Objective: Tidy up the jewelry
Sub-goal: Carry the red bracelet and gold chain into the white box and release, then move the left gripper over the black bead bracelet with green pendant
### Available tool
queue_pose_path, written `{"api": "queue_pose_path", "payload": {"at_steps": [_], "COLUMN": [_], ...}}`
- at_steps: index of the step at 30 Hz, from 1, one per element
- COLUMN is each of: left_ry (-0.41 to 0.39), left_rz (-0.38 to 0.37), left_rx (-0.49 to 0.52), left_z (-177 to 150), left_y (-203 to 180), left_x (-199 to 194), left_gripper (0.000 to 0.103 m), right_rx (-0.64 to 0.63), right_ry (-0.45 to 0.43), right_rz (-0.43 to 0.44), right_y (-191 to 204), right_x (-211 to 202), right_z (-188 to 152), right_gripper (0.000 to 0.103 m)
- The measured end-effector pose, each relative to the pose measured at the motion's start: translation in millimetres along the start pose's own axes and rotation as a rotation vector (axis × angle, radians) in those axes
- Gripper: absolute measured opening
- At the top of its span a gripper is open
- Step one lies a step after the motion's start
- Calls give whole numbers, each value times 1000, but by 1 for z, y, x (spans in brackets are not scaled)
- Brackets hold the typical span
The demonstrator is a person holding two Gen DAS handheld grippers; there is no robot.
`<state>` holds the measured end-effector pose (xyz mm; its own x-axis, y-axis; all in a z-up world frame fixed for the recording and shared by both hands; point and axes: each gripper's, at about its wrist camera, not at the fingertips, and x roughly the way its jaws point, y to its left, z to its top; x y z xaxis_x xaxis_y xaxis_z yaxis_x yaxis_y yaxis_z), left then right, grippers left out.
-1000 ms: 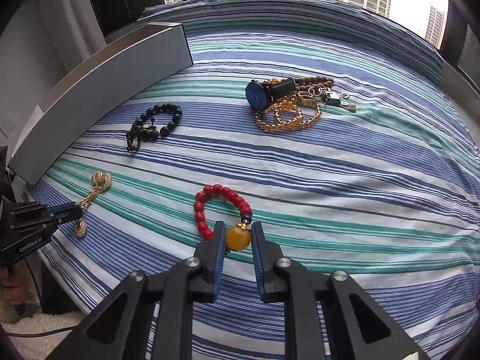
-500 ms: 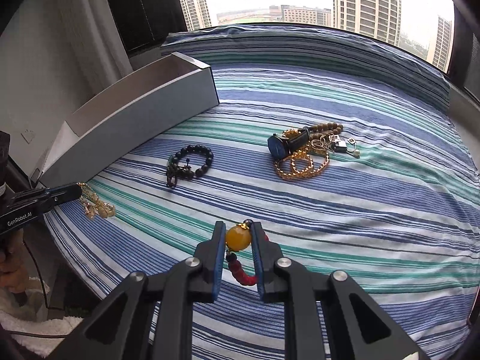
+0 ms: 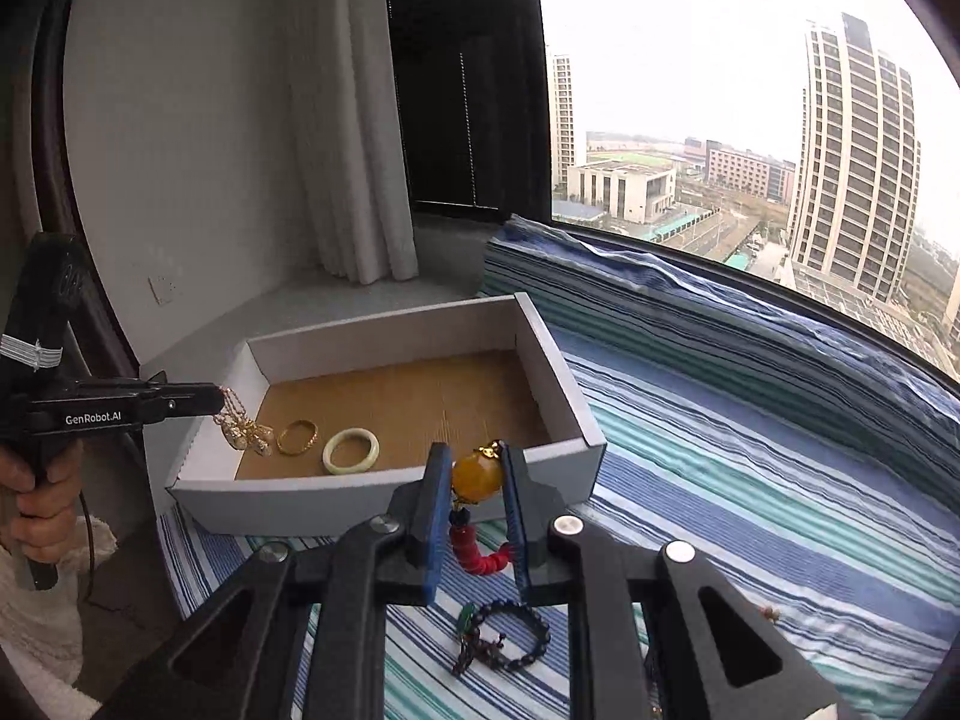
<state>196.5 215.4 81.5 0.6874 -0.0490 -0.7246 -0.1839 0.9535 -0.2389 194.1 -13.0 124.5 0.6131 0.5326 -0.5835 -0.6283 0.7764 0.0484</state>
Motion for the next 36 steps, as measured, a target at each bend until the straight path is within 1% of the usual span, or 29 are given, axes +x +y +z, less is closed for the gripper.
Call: {"api": "queue_pose_path", "payload": {"at_steps": [2, 4, 7, 8, 11, 13, 15, 17, 18, 19, 20, 23, 24, 25, 29, 31, 33, 36], "left_ry": [19, 40, 92, 116, 183, 217, 237, 237, 231, 210, 177, 99, 80, 67, 41, 41, 55, 101], "left_rz": [2, 16, 34, 42, 75, 102, 116, 136, 140, 138, 134, 143, 136, 126, 106, 102, 91, 69], "left_rx": [-8, -5, -13, -14, -11, -4, -4, -9, -10, -9, -1, 72, 88, 104, 176, 207, 226, 230], "left_z": [12, 19, 20, 20, 14, 7, 0, -7, -9, -12, -14, -22, -27, -34, -70, -96, -126, -175], "left_y": [4, 6, 13, 15, 18, 18, 21, 22, 22, 21, 18, 4, -1, -8, -33, -47, -61, -76], "left_x": [27, 57, 101, 118, 161, 183, 198, 201, 198, 190, 178, 140, 127, 114, 70, 55, 45, 38], "left_gripper": [2, 2, 2, 2, 2, 3, 5, 22, 47, 66, 69, 72, 76, 82, 85, 86, 86, 86], "right_rx": [-2, 10, 39, 43, 61, 72, 98, 133, 145, 159, 172, 190, 189, 182, 156, 142, 133, 130], "right_ry": [20, 40, 120, 162, 267, 311, 338, 349, 351, 343, 324, 259, 232, 205, 128, 98, 81, 64], "right_rz": [31, 42, 65, 77, 63, 37, 34, 28, 25, 25, 31, 37, 37, 31, -12, -51, -97, -187], "right_y": [4, 6, 3, 2, -4, -9, -16, -25, -28, -31, -35, -42, -44, -45, -47, -48, -46, -42], "right_x": [35, 71, 132, 153, 209, 235, 252, 256, 254, 249, 239, 195, 176, 158, 78, 40, 7, -37], "right_z": [21, 34, 42, 40, 29, 17, 7, -2, -4, -7, -9, -12, -13, -15, -36, -57, -86, -140], "right_gripper": [17, 17, 17, 17, 17, 17, 18, 20, 36, 46, 53, 53, 53, 53, 53, 53, 53, 53]}}
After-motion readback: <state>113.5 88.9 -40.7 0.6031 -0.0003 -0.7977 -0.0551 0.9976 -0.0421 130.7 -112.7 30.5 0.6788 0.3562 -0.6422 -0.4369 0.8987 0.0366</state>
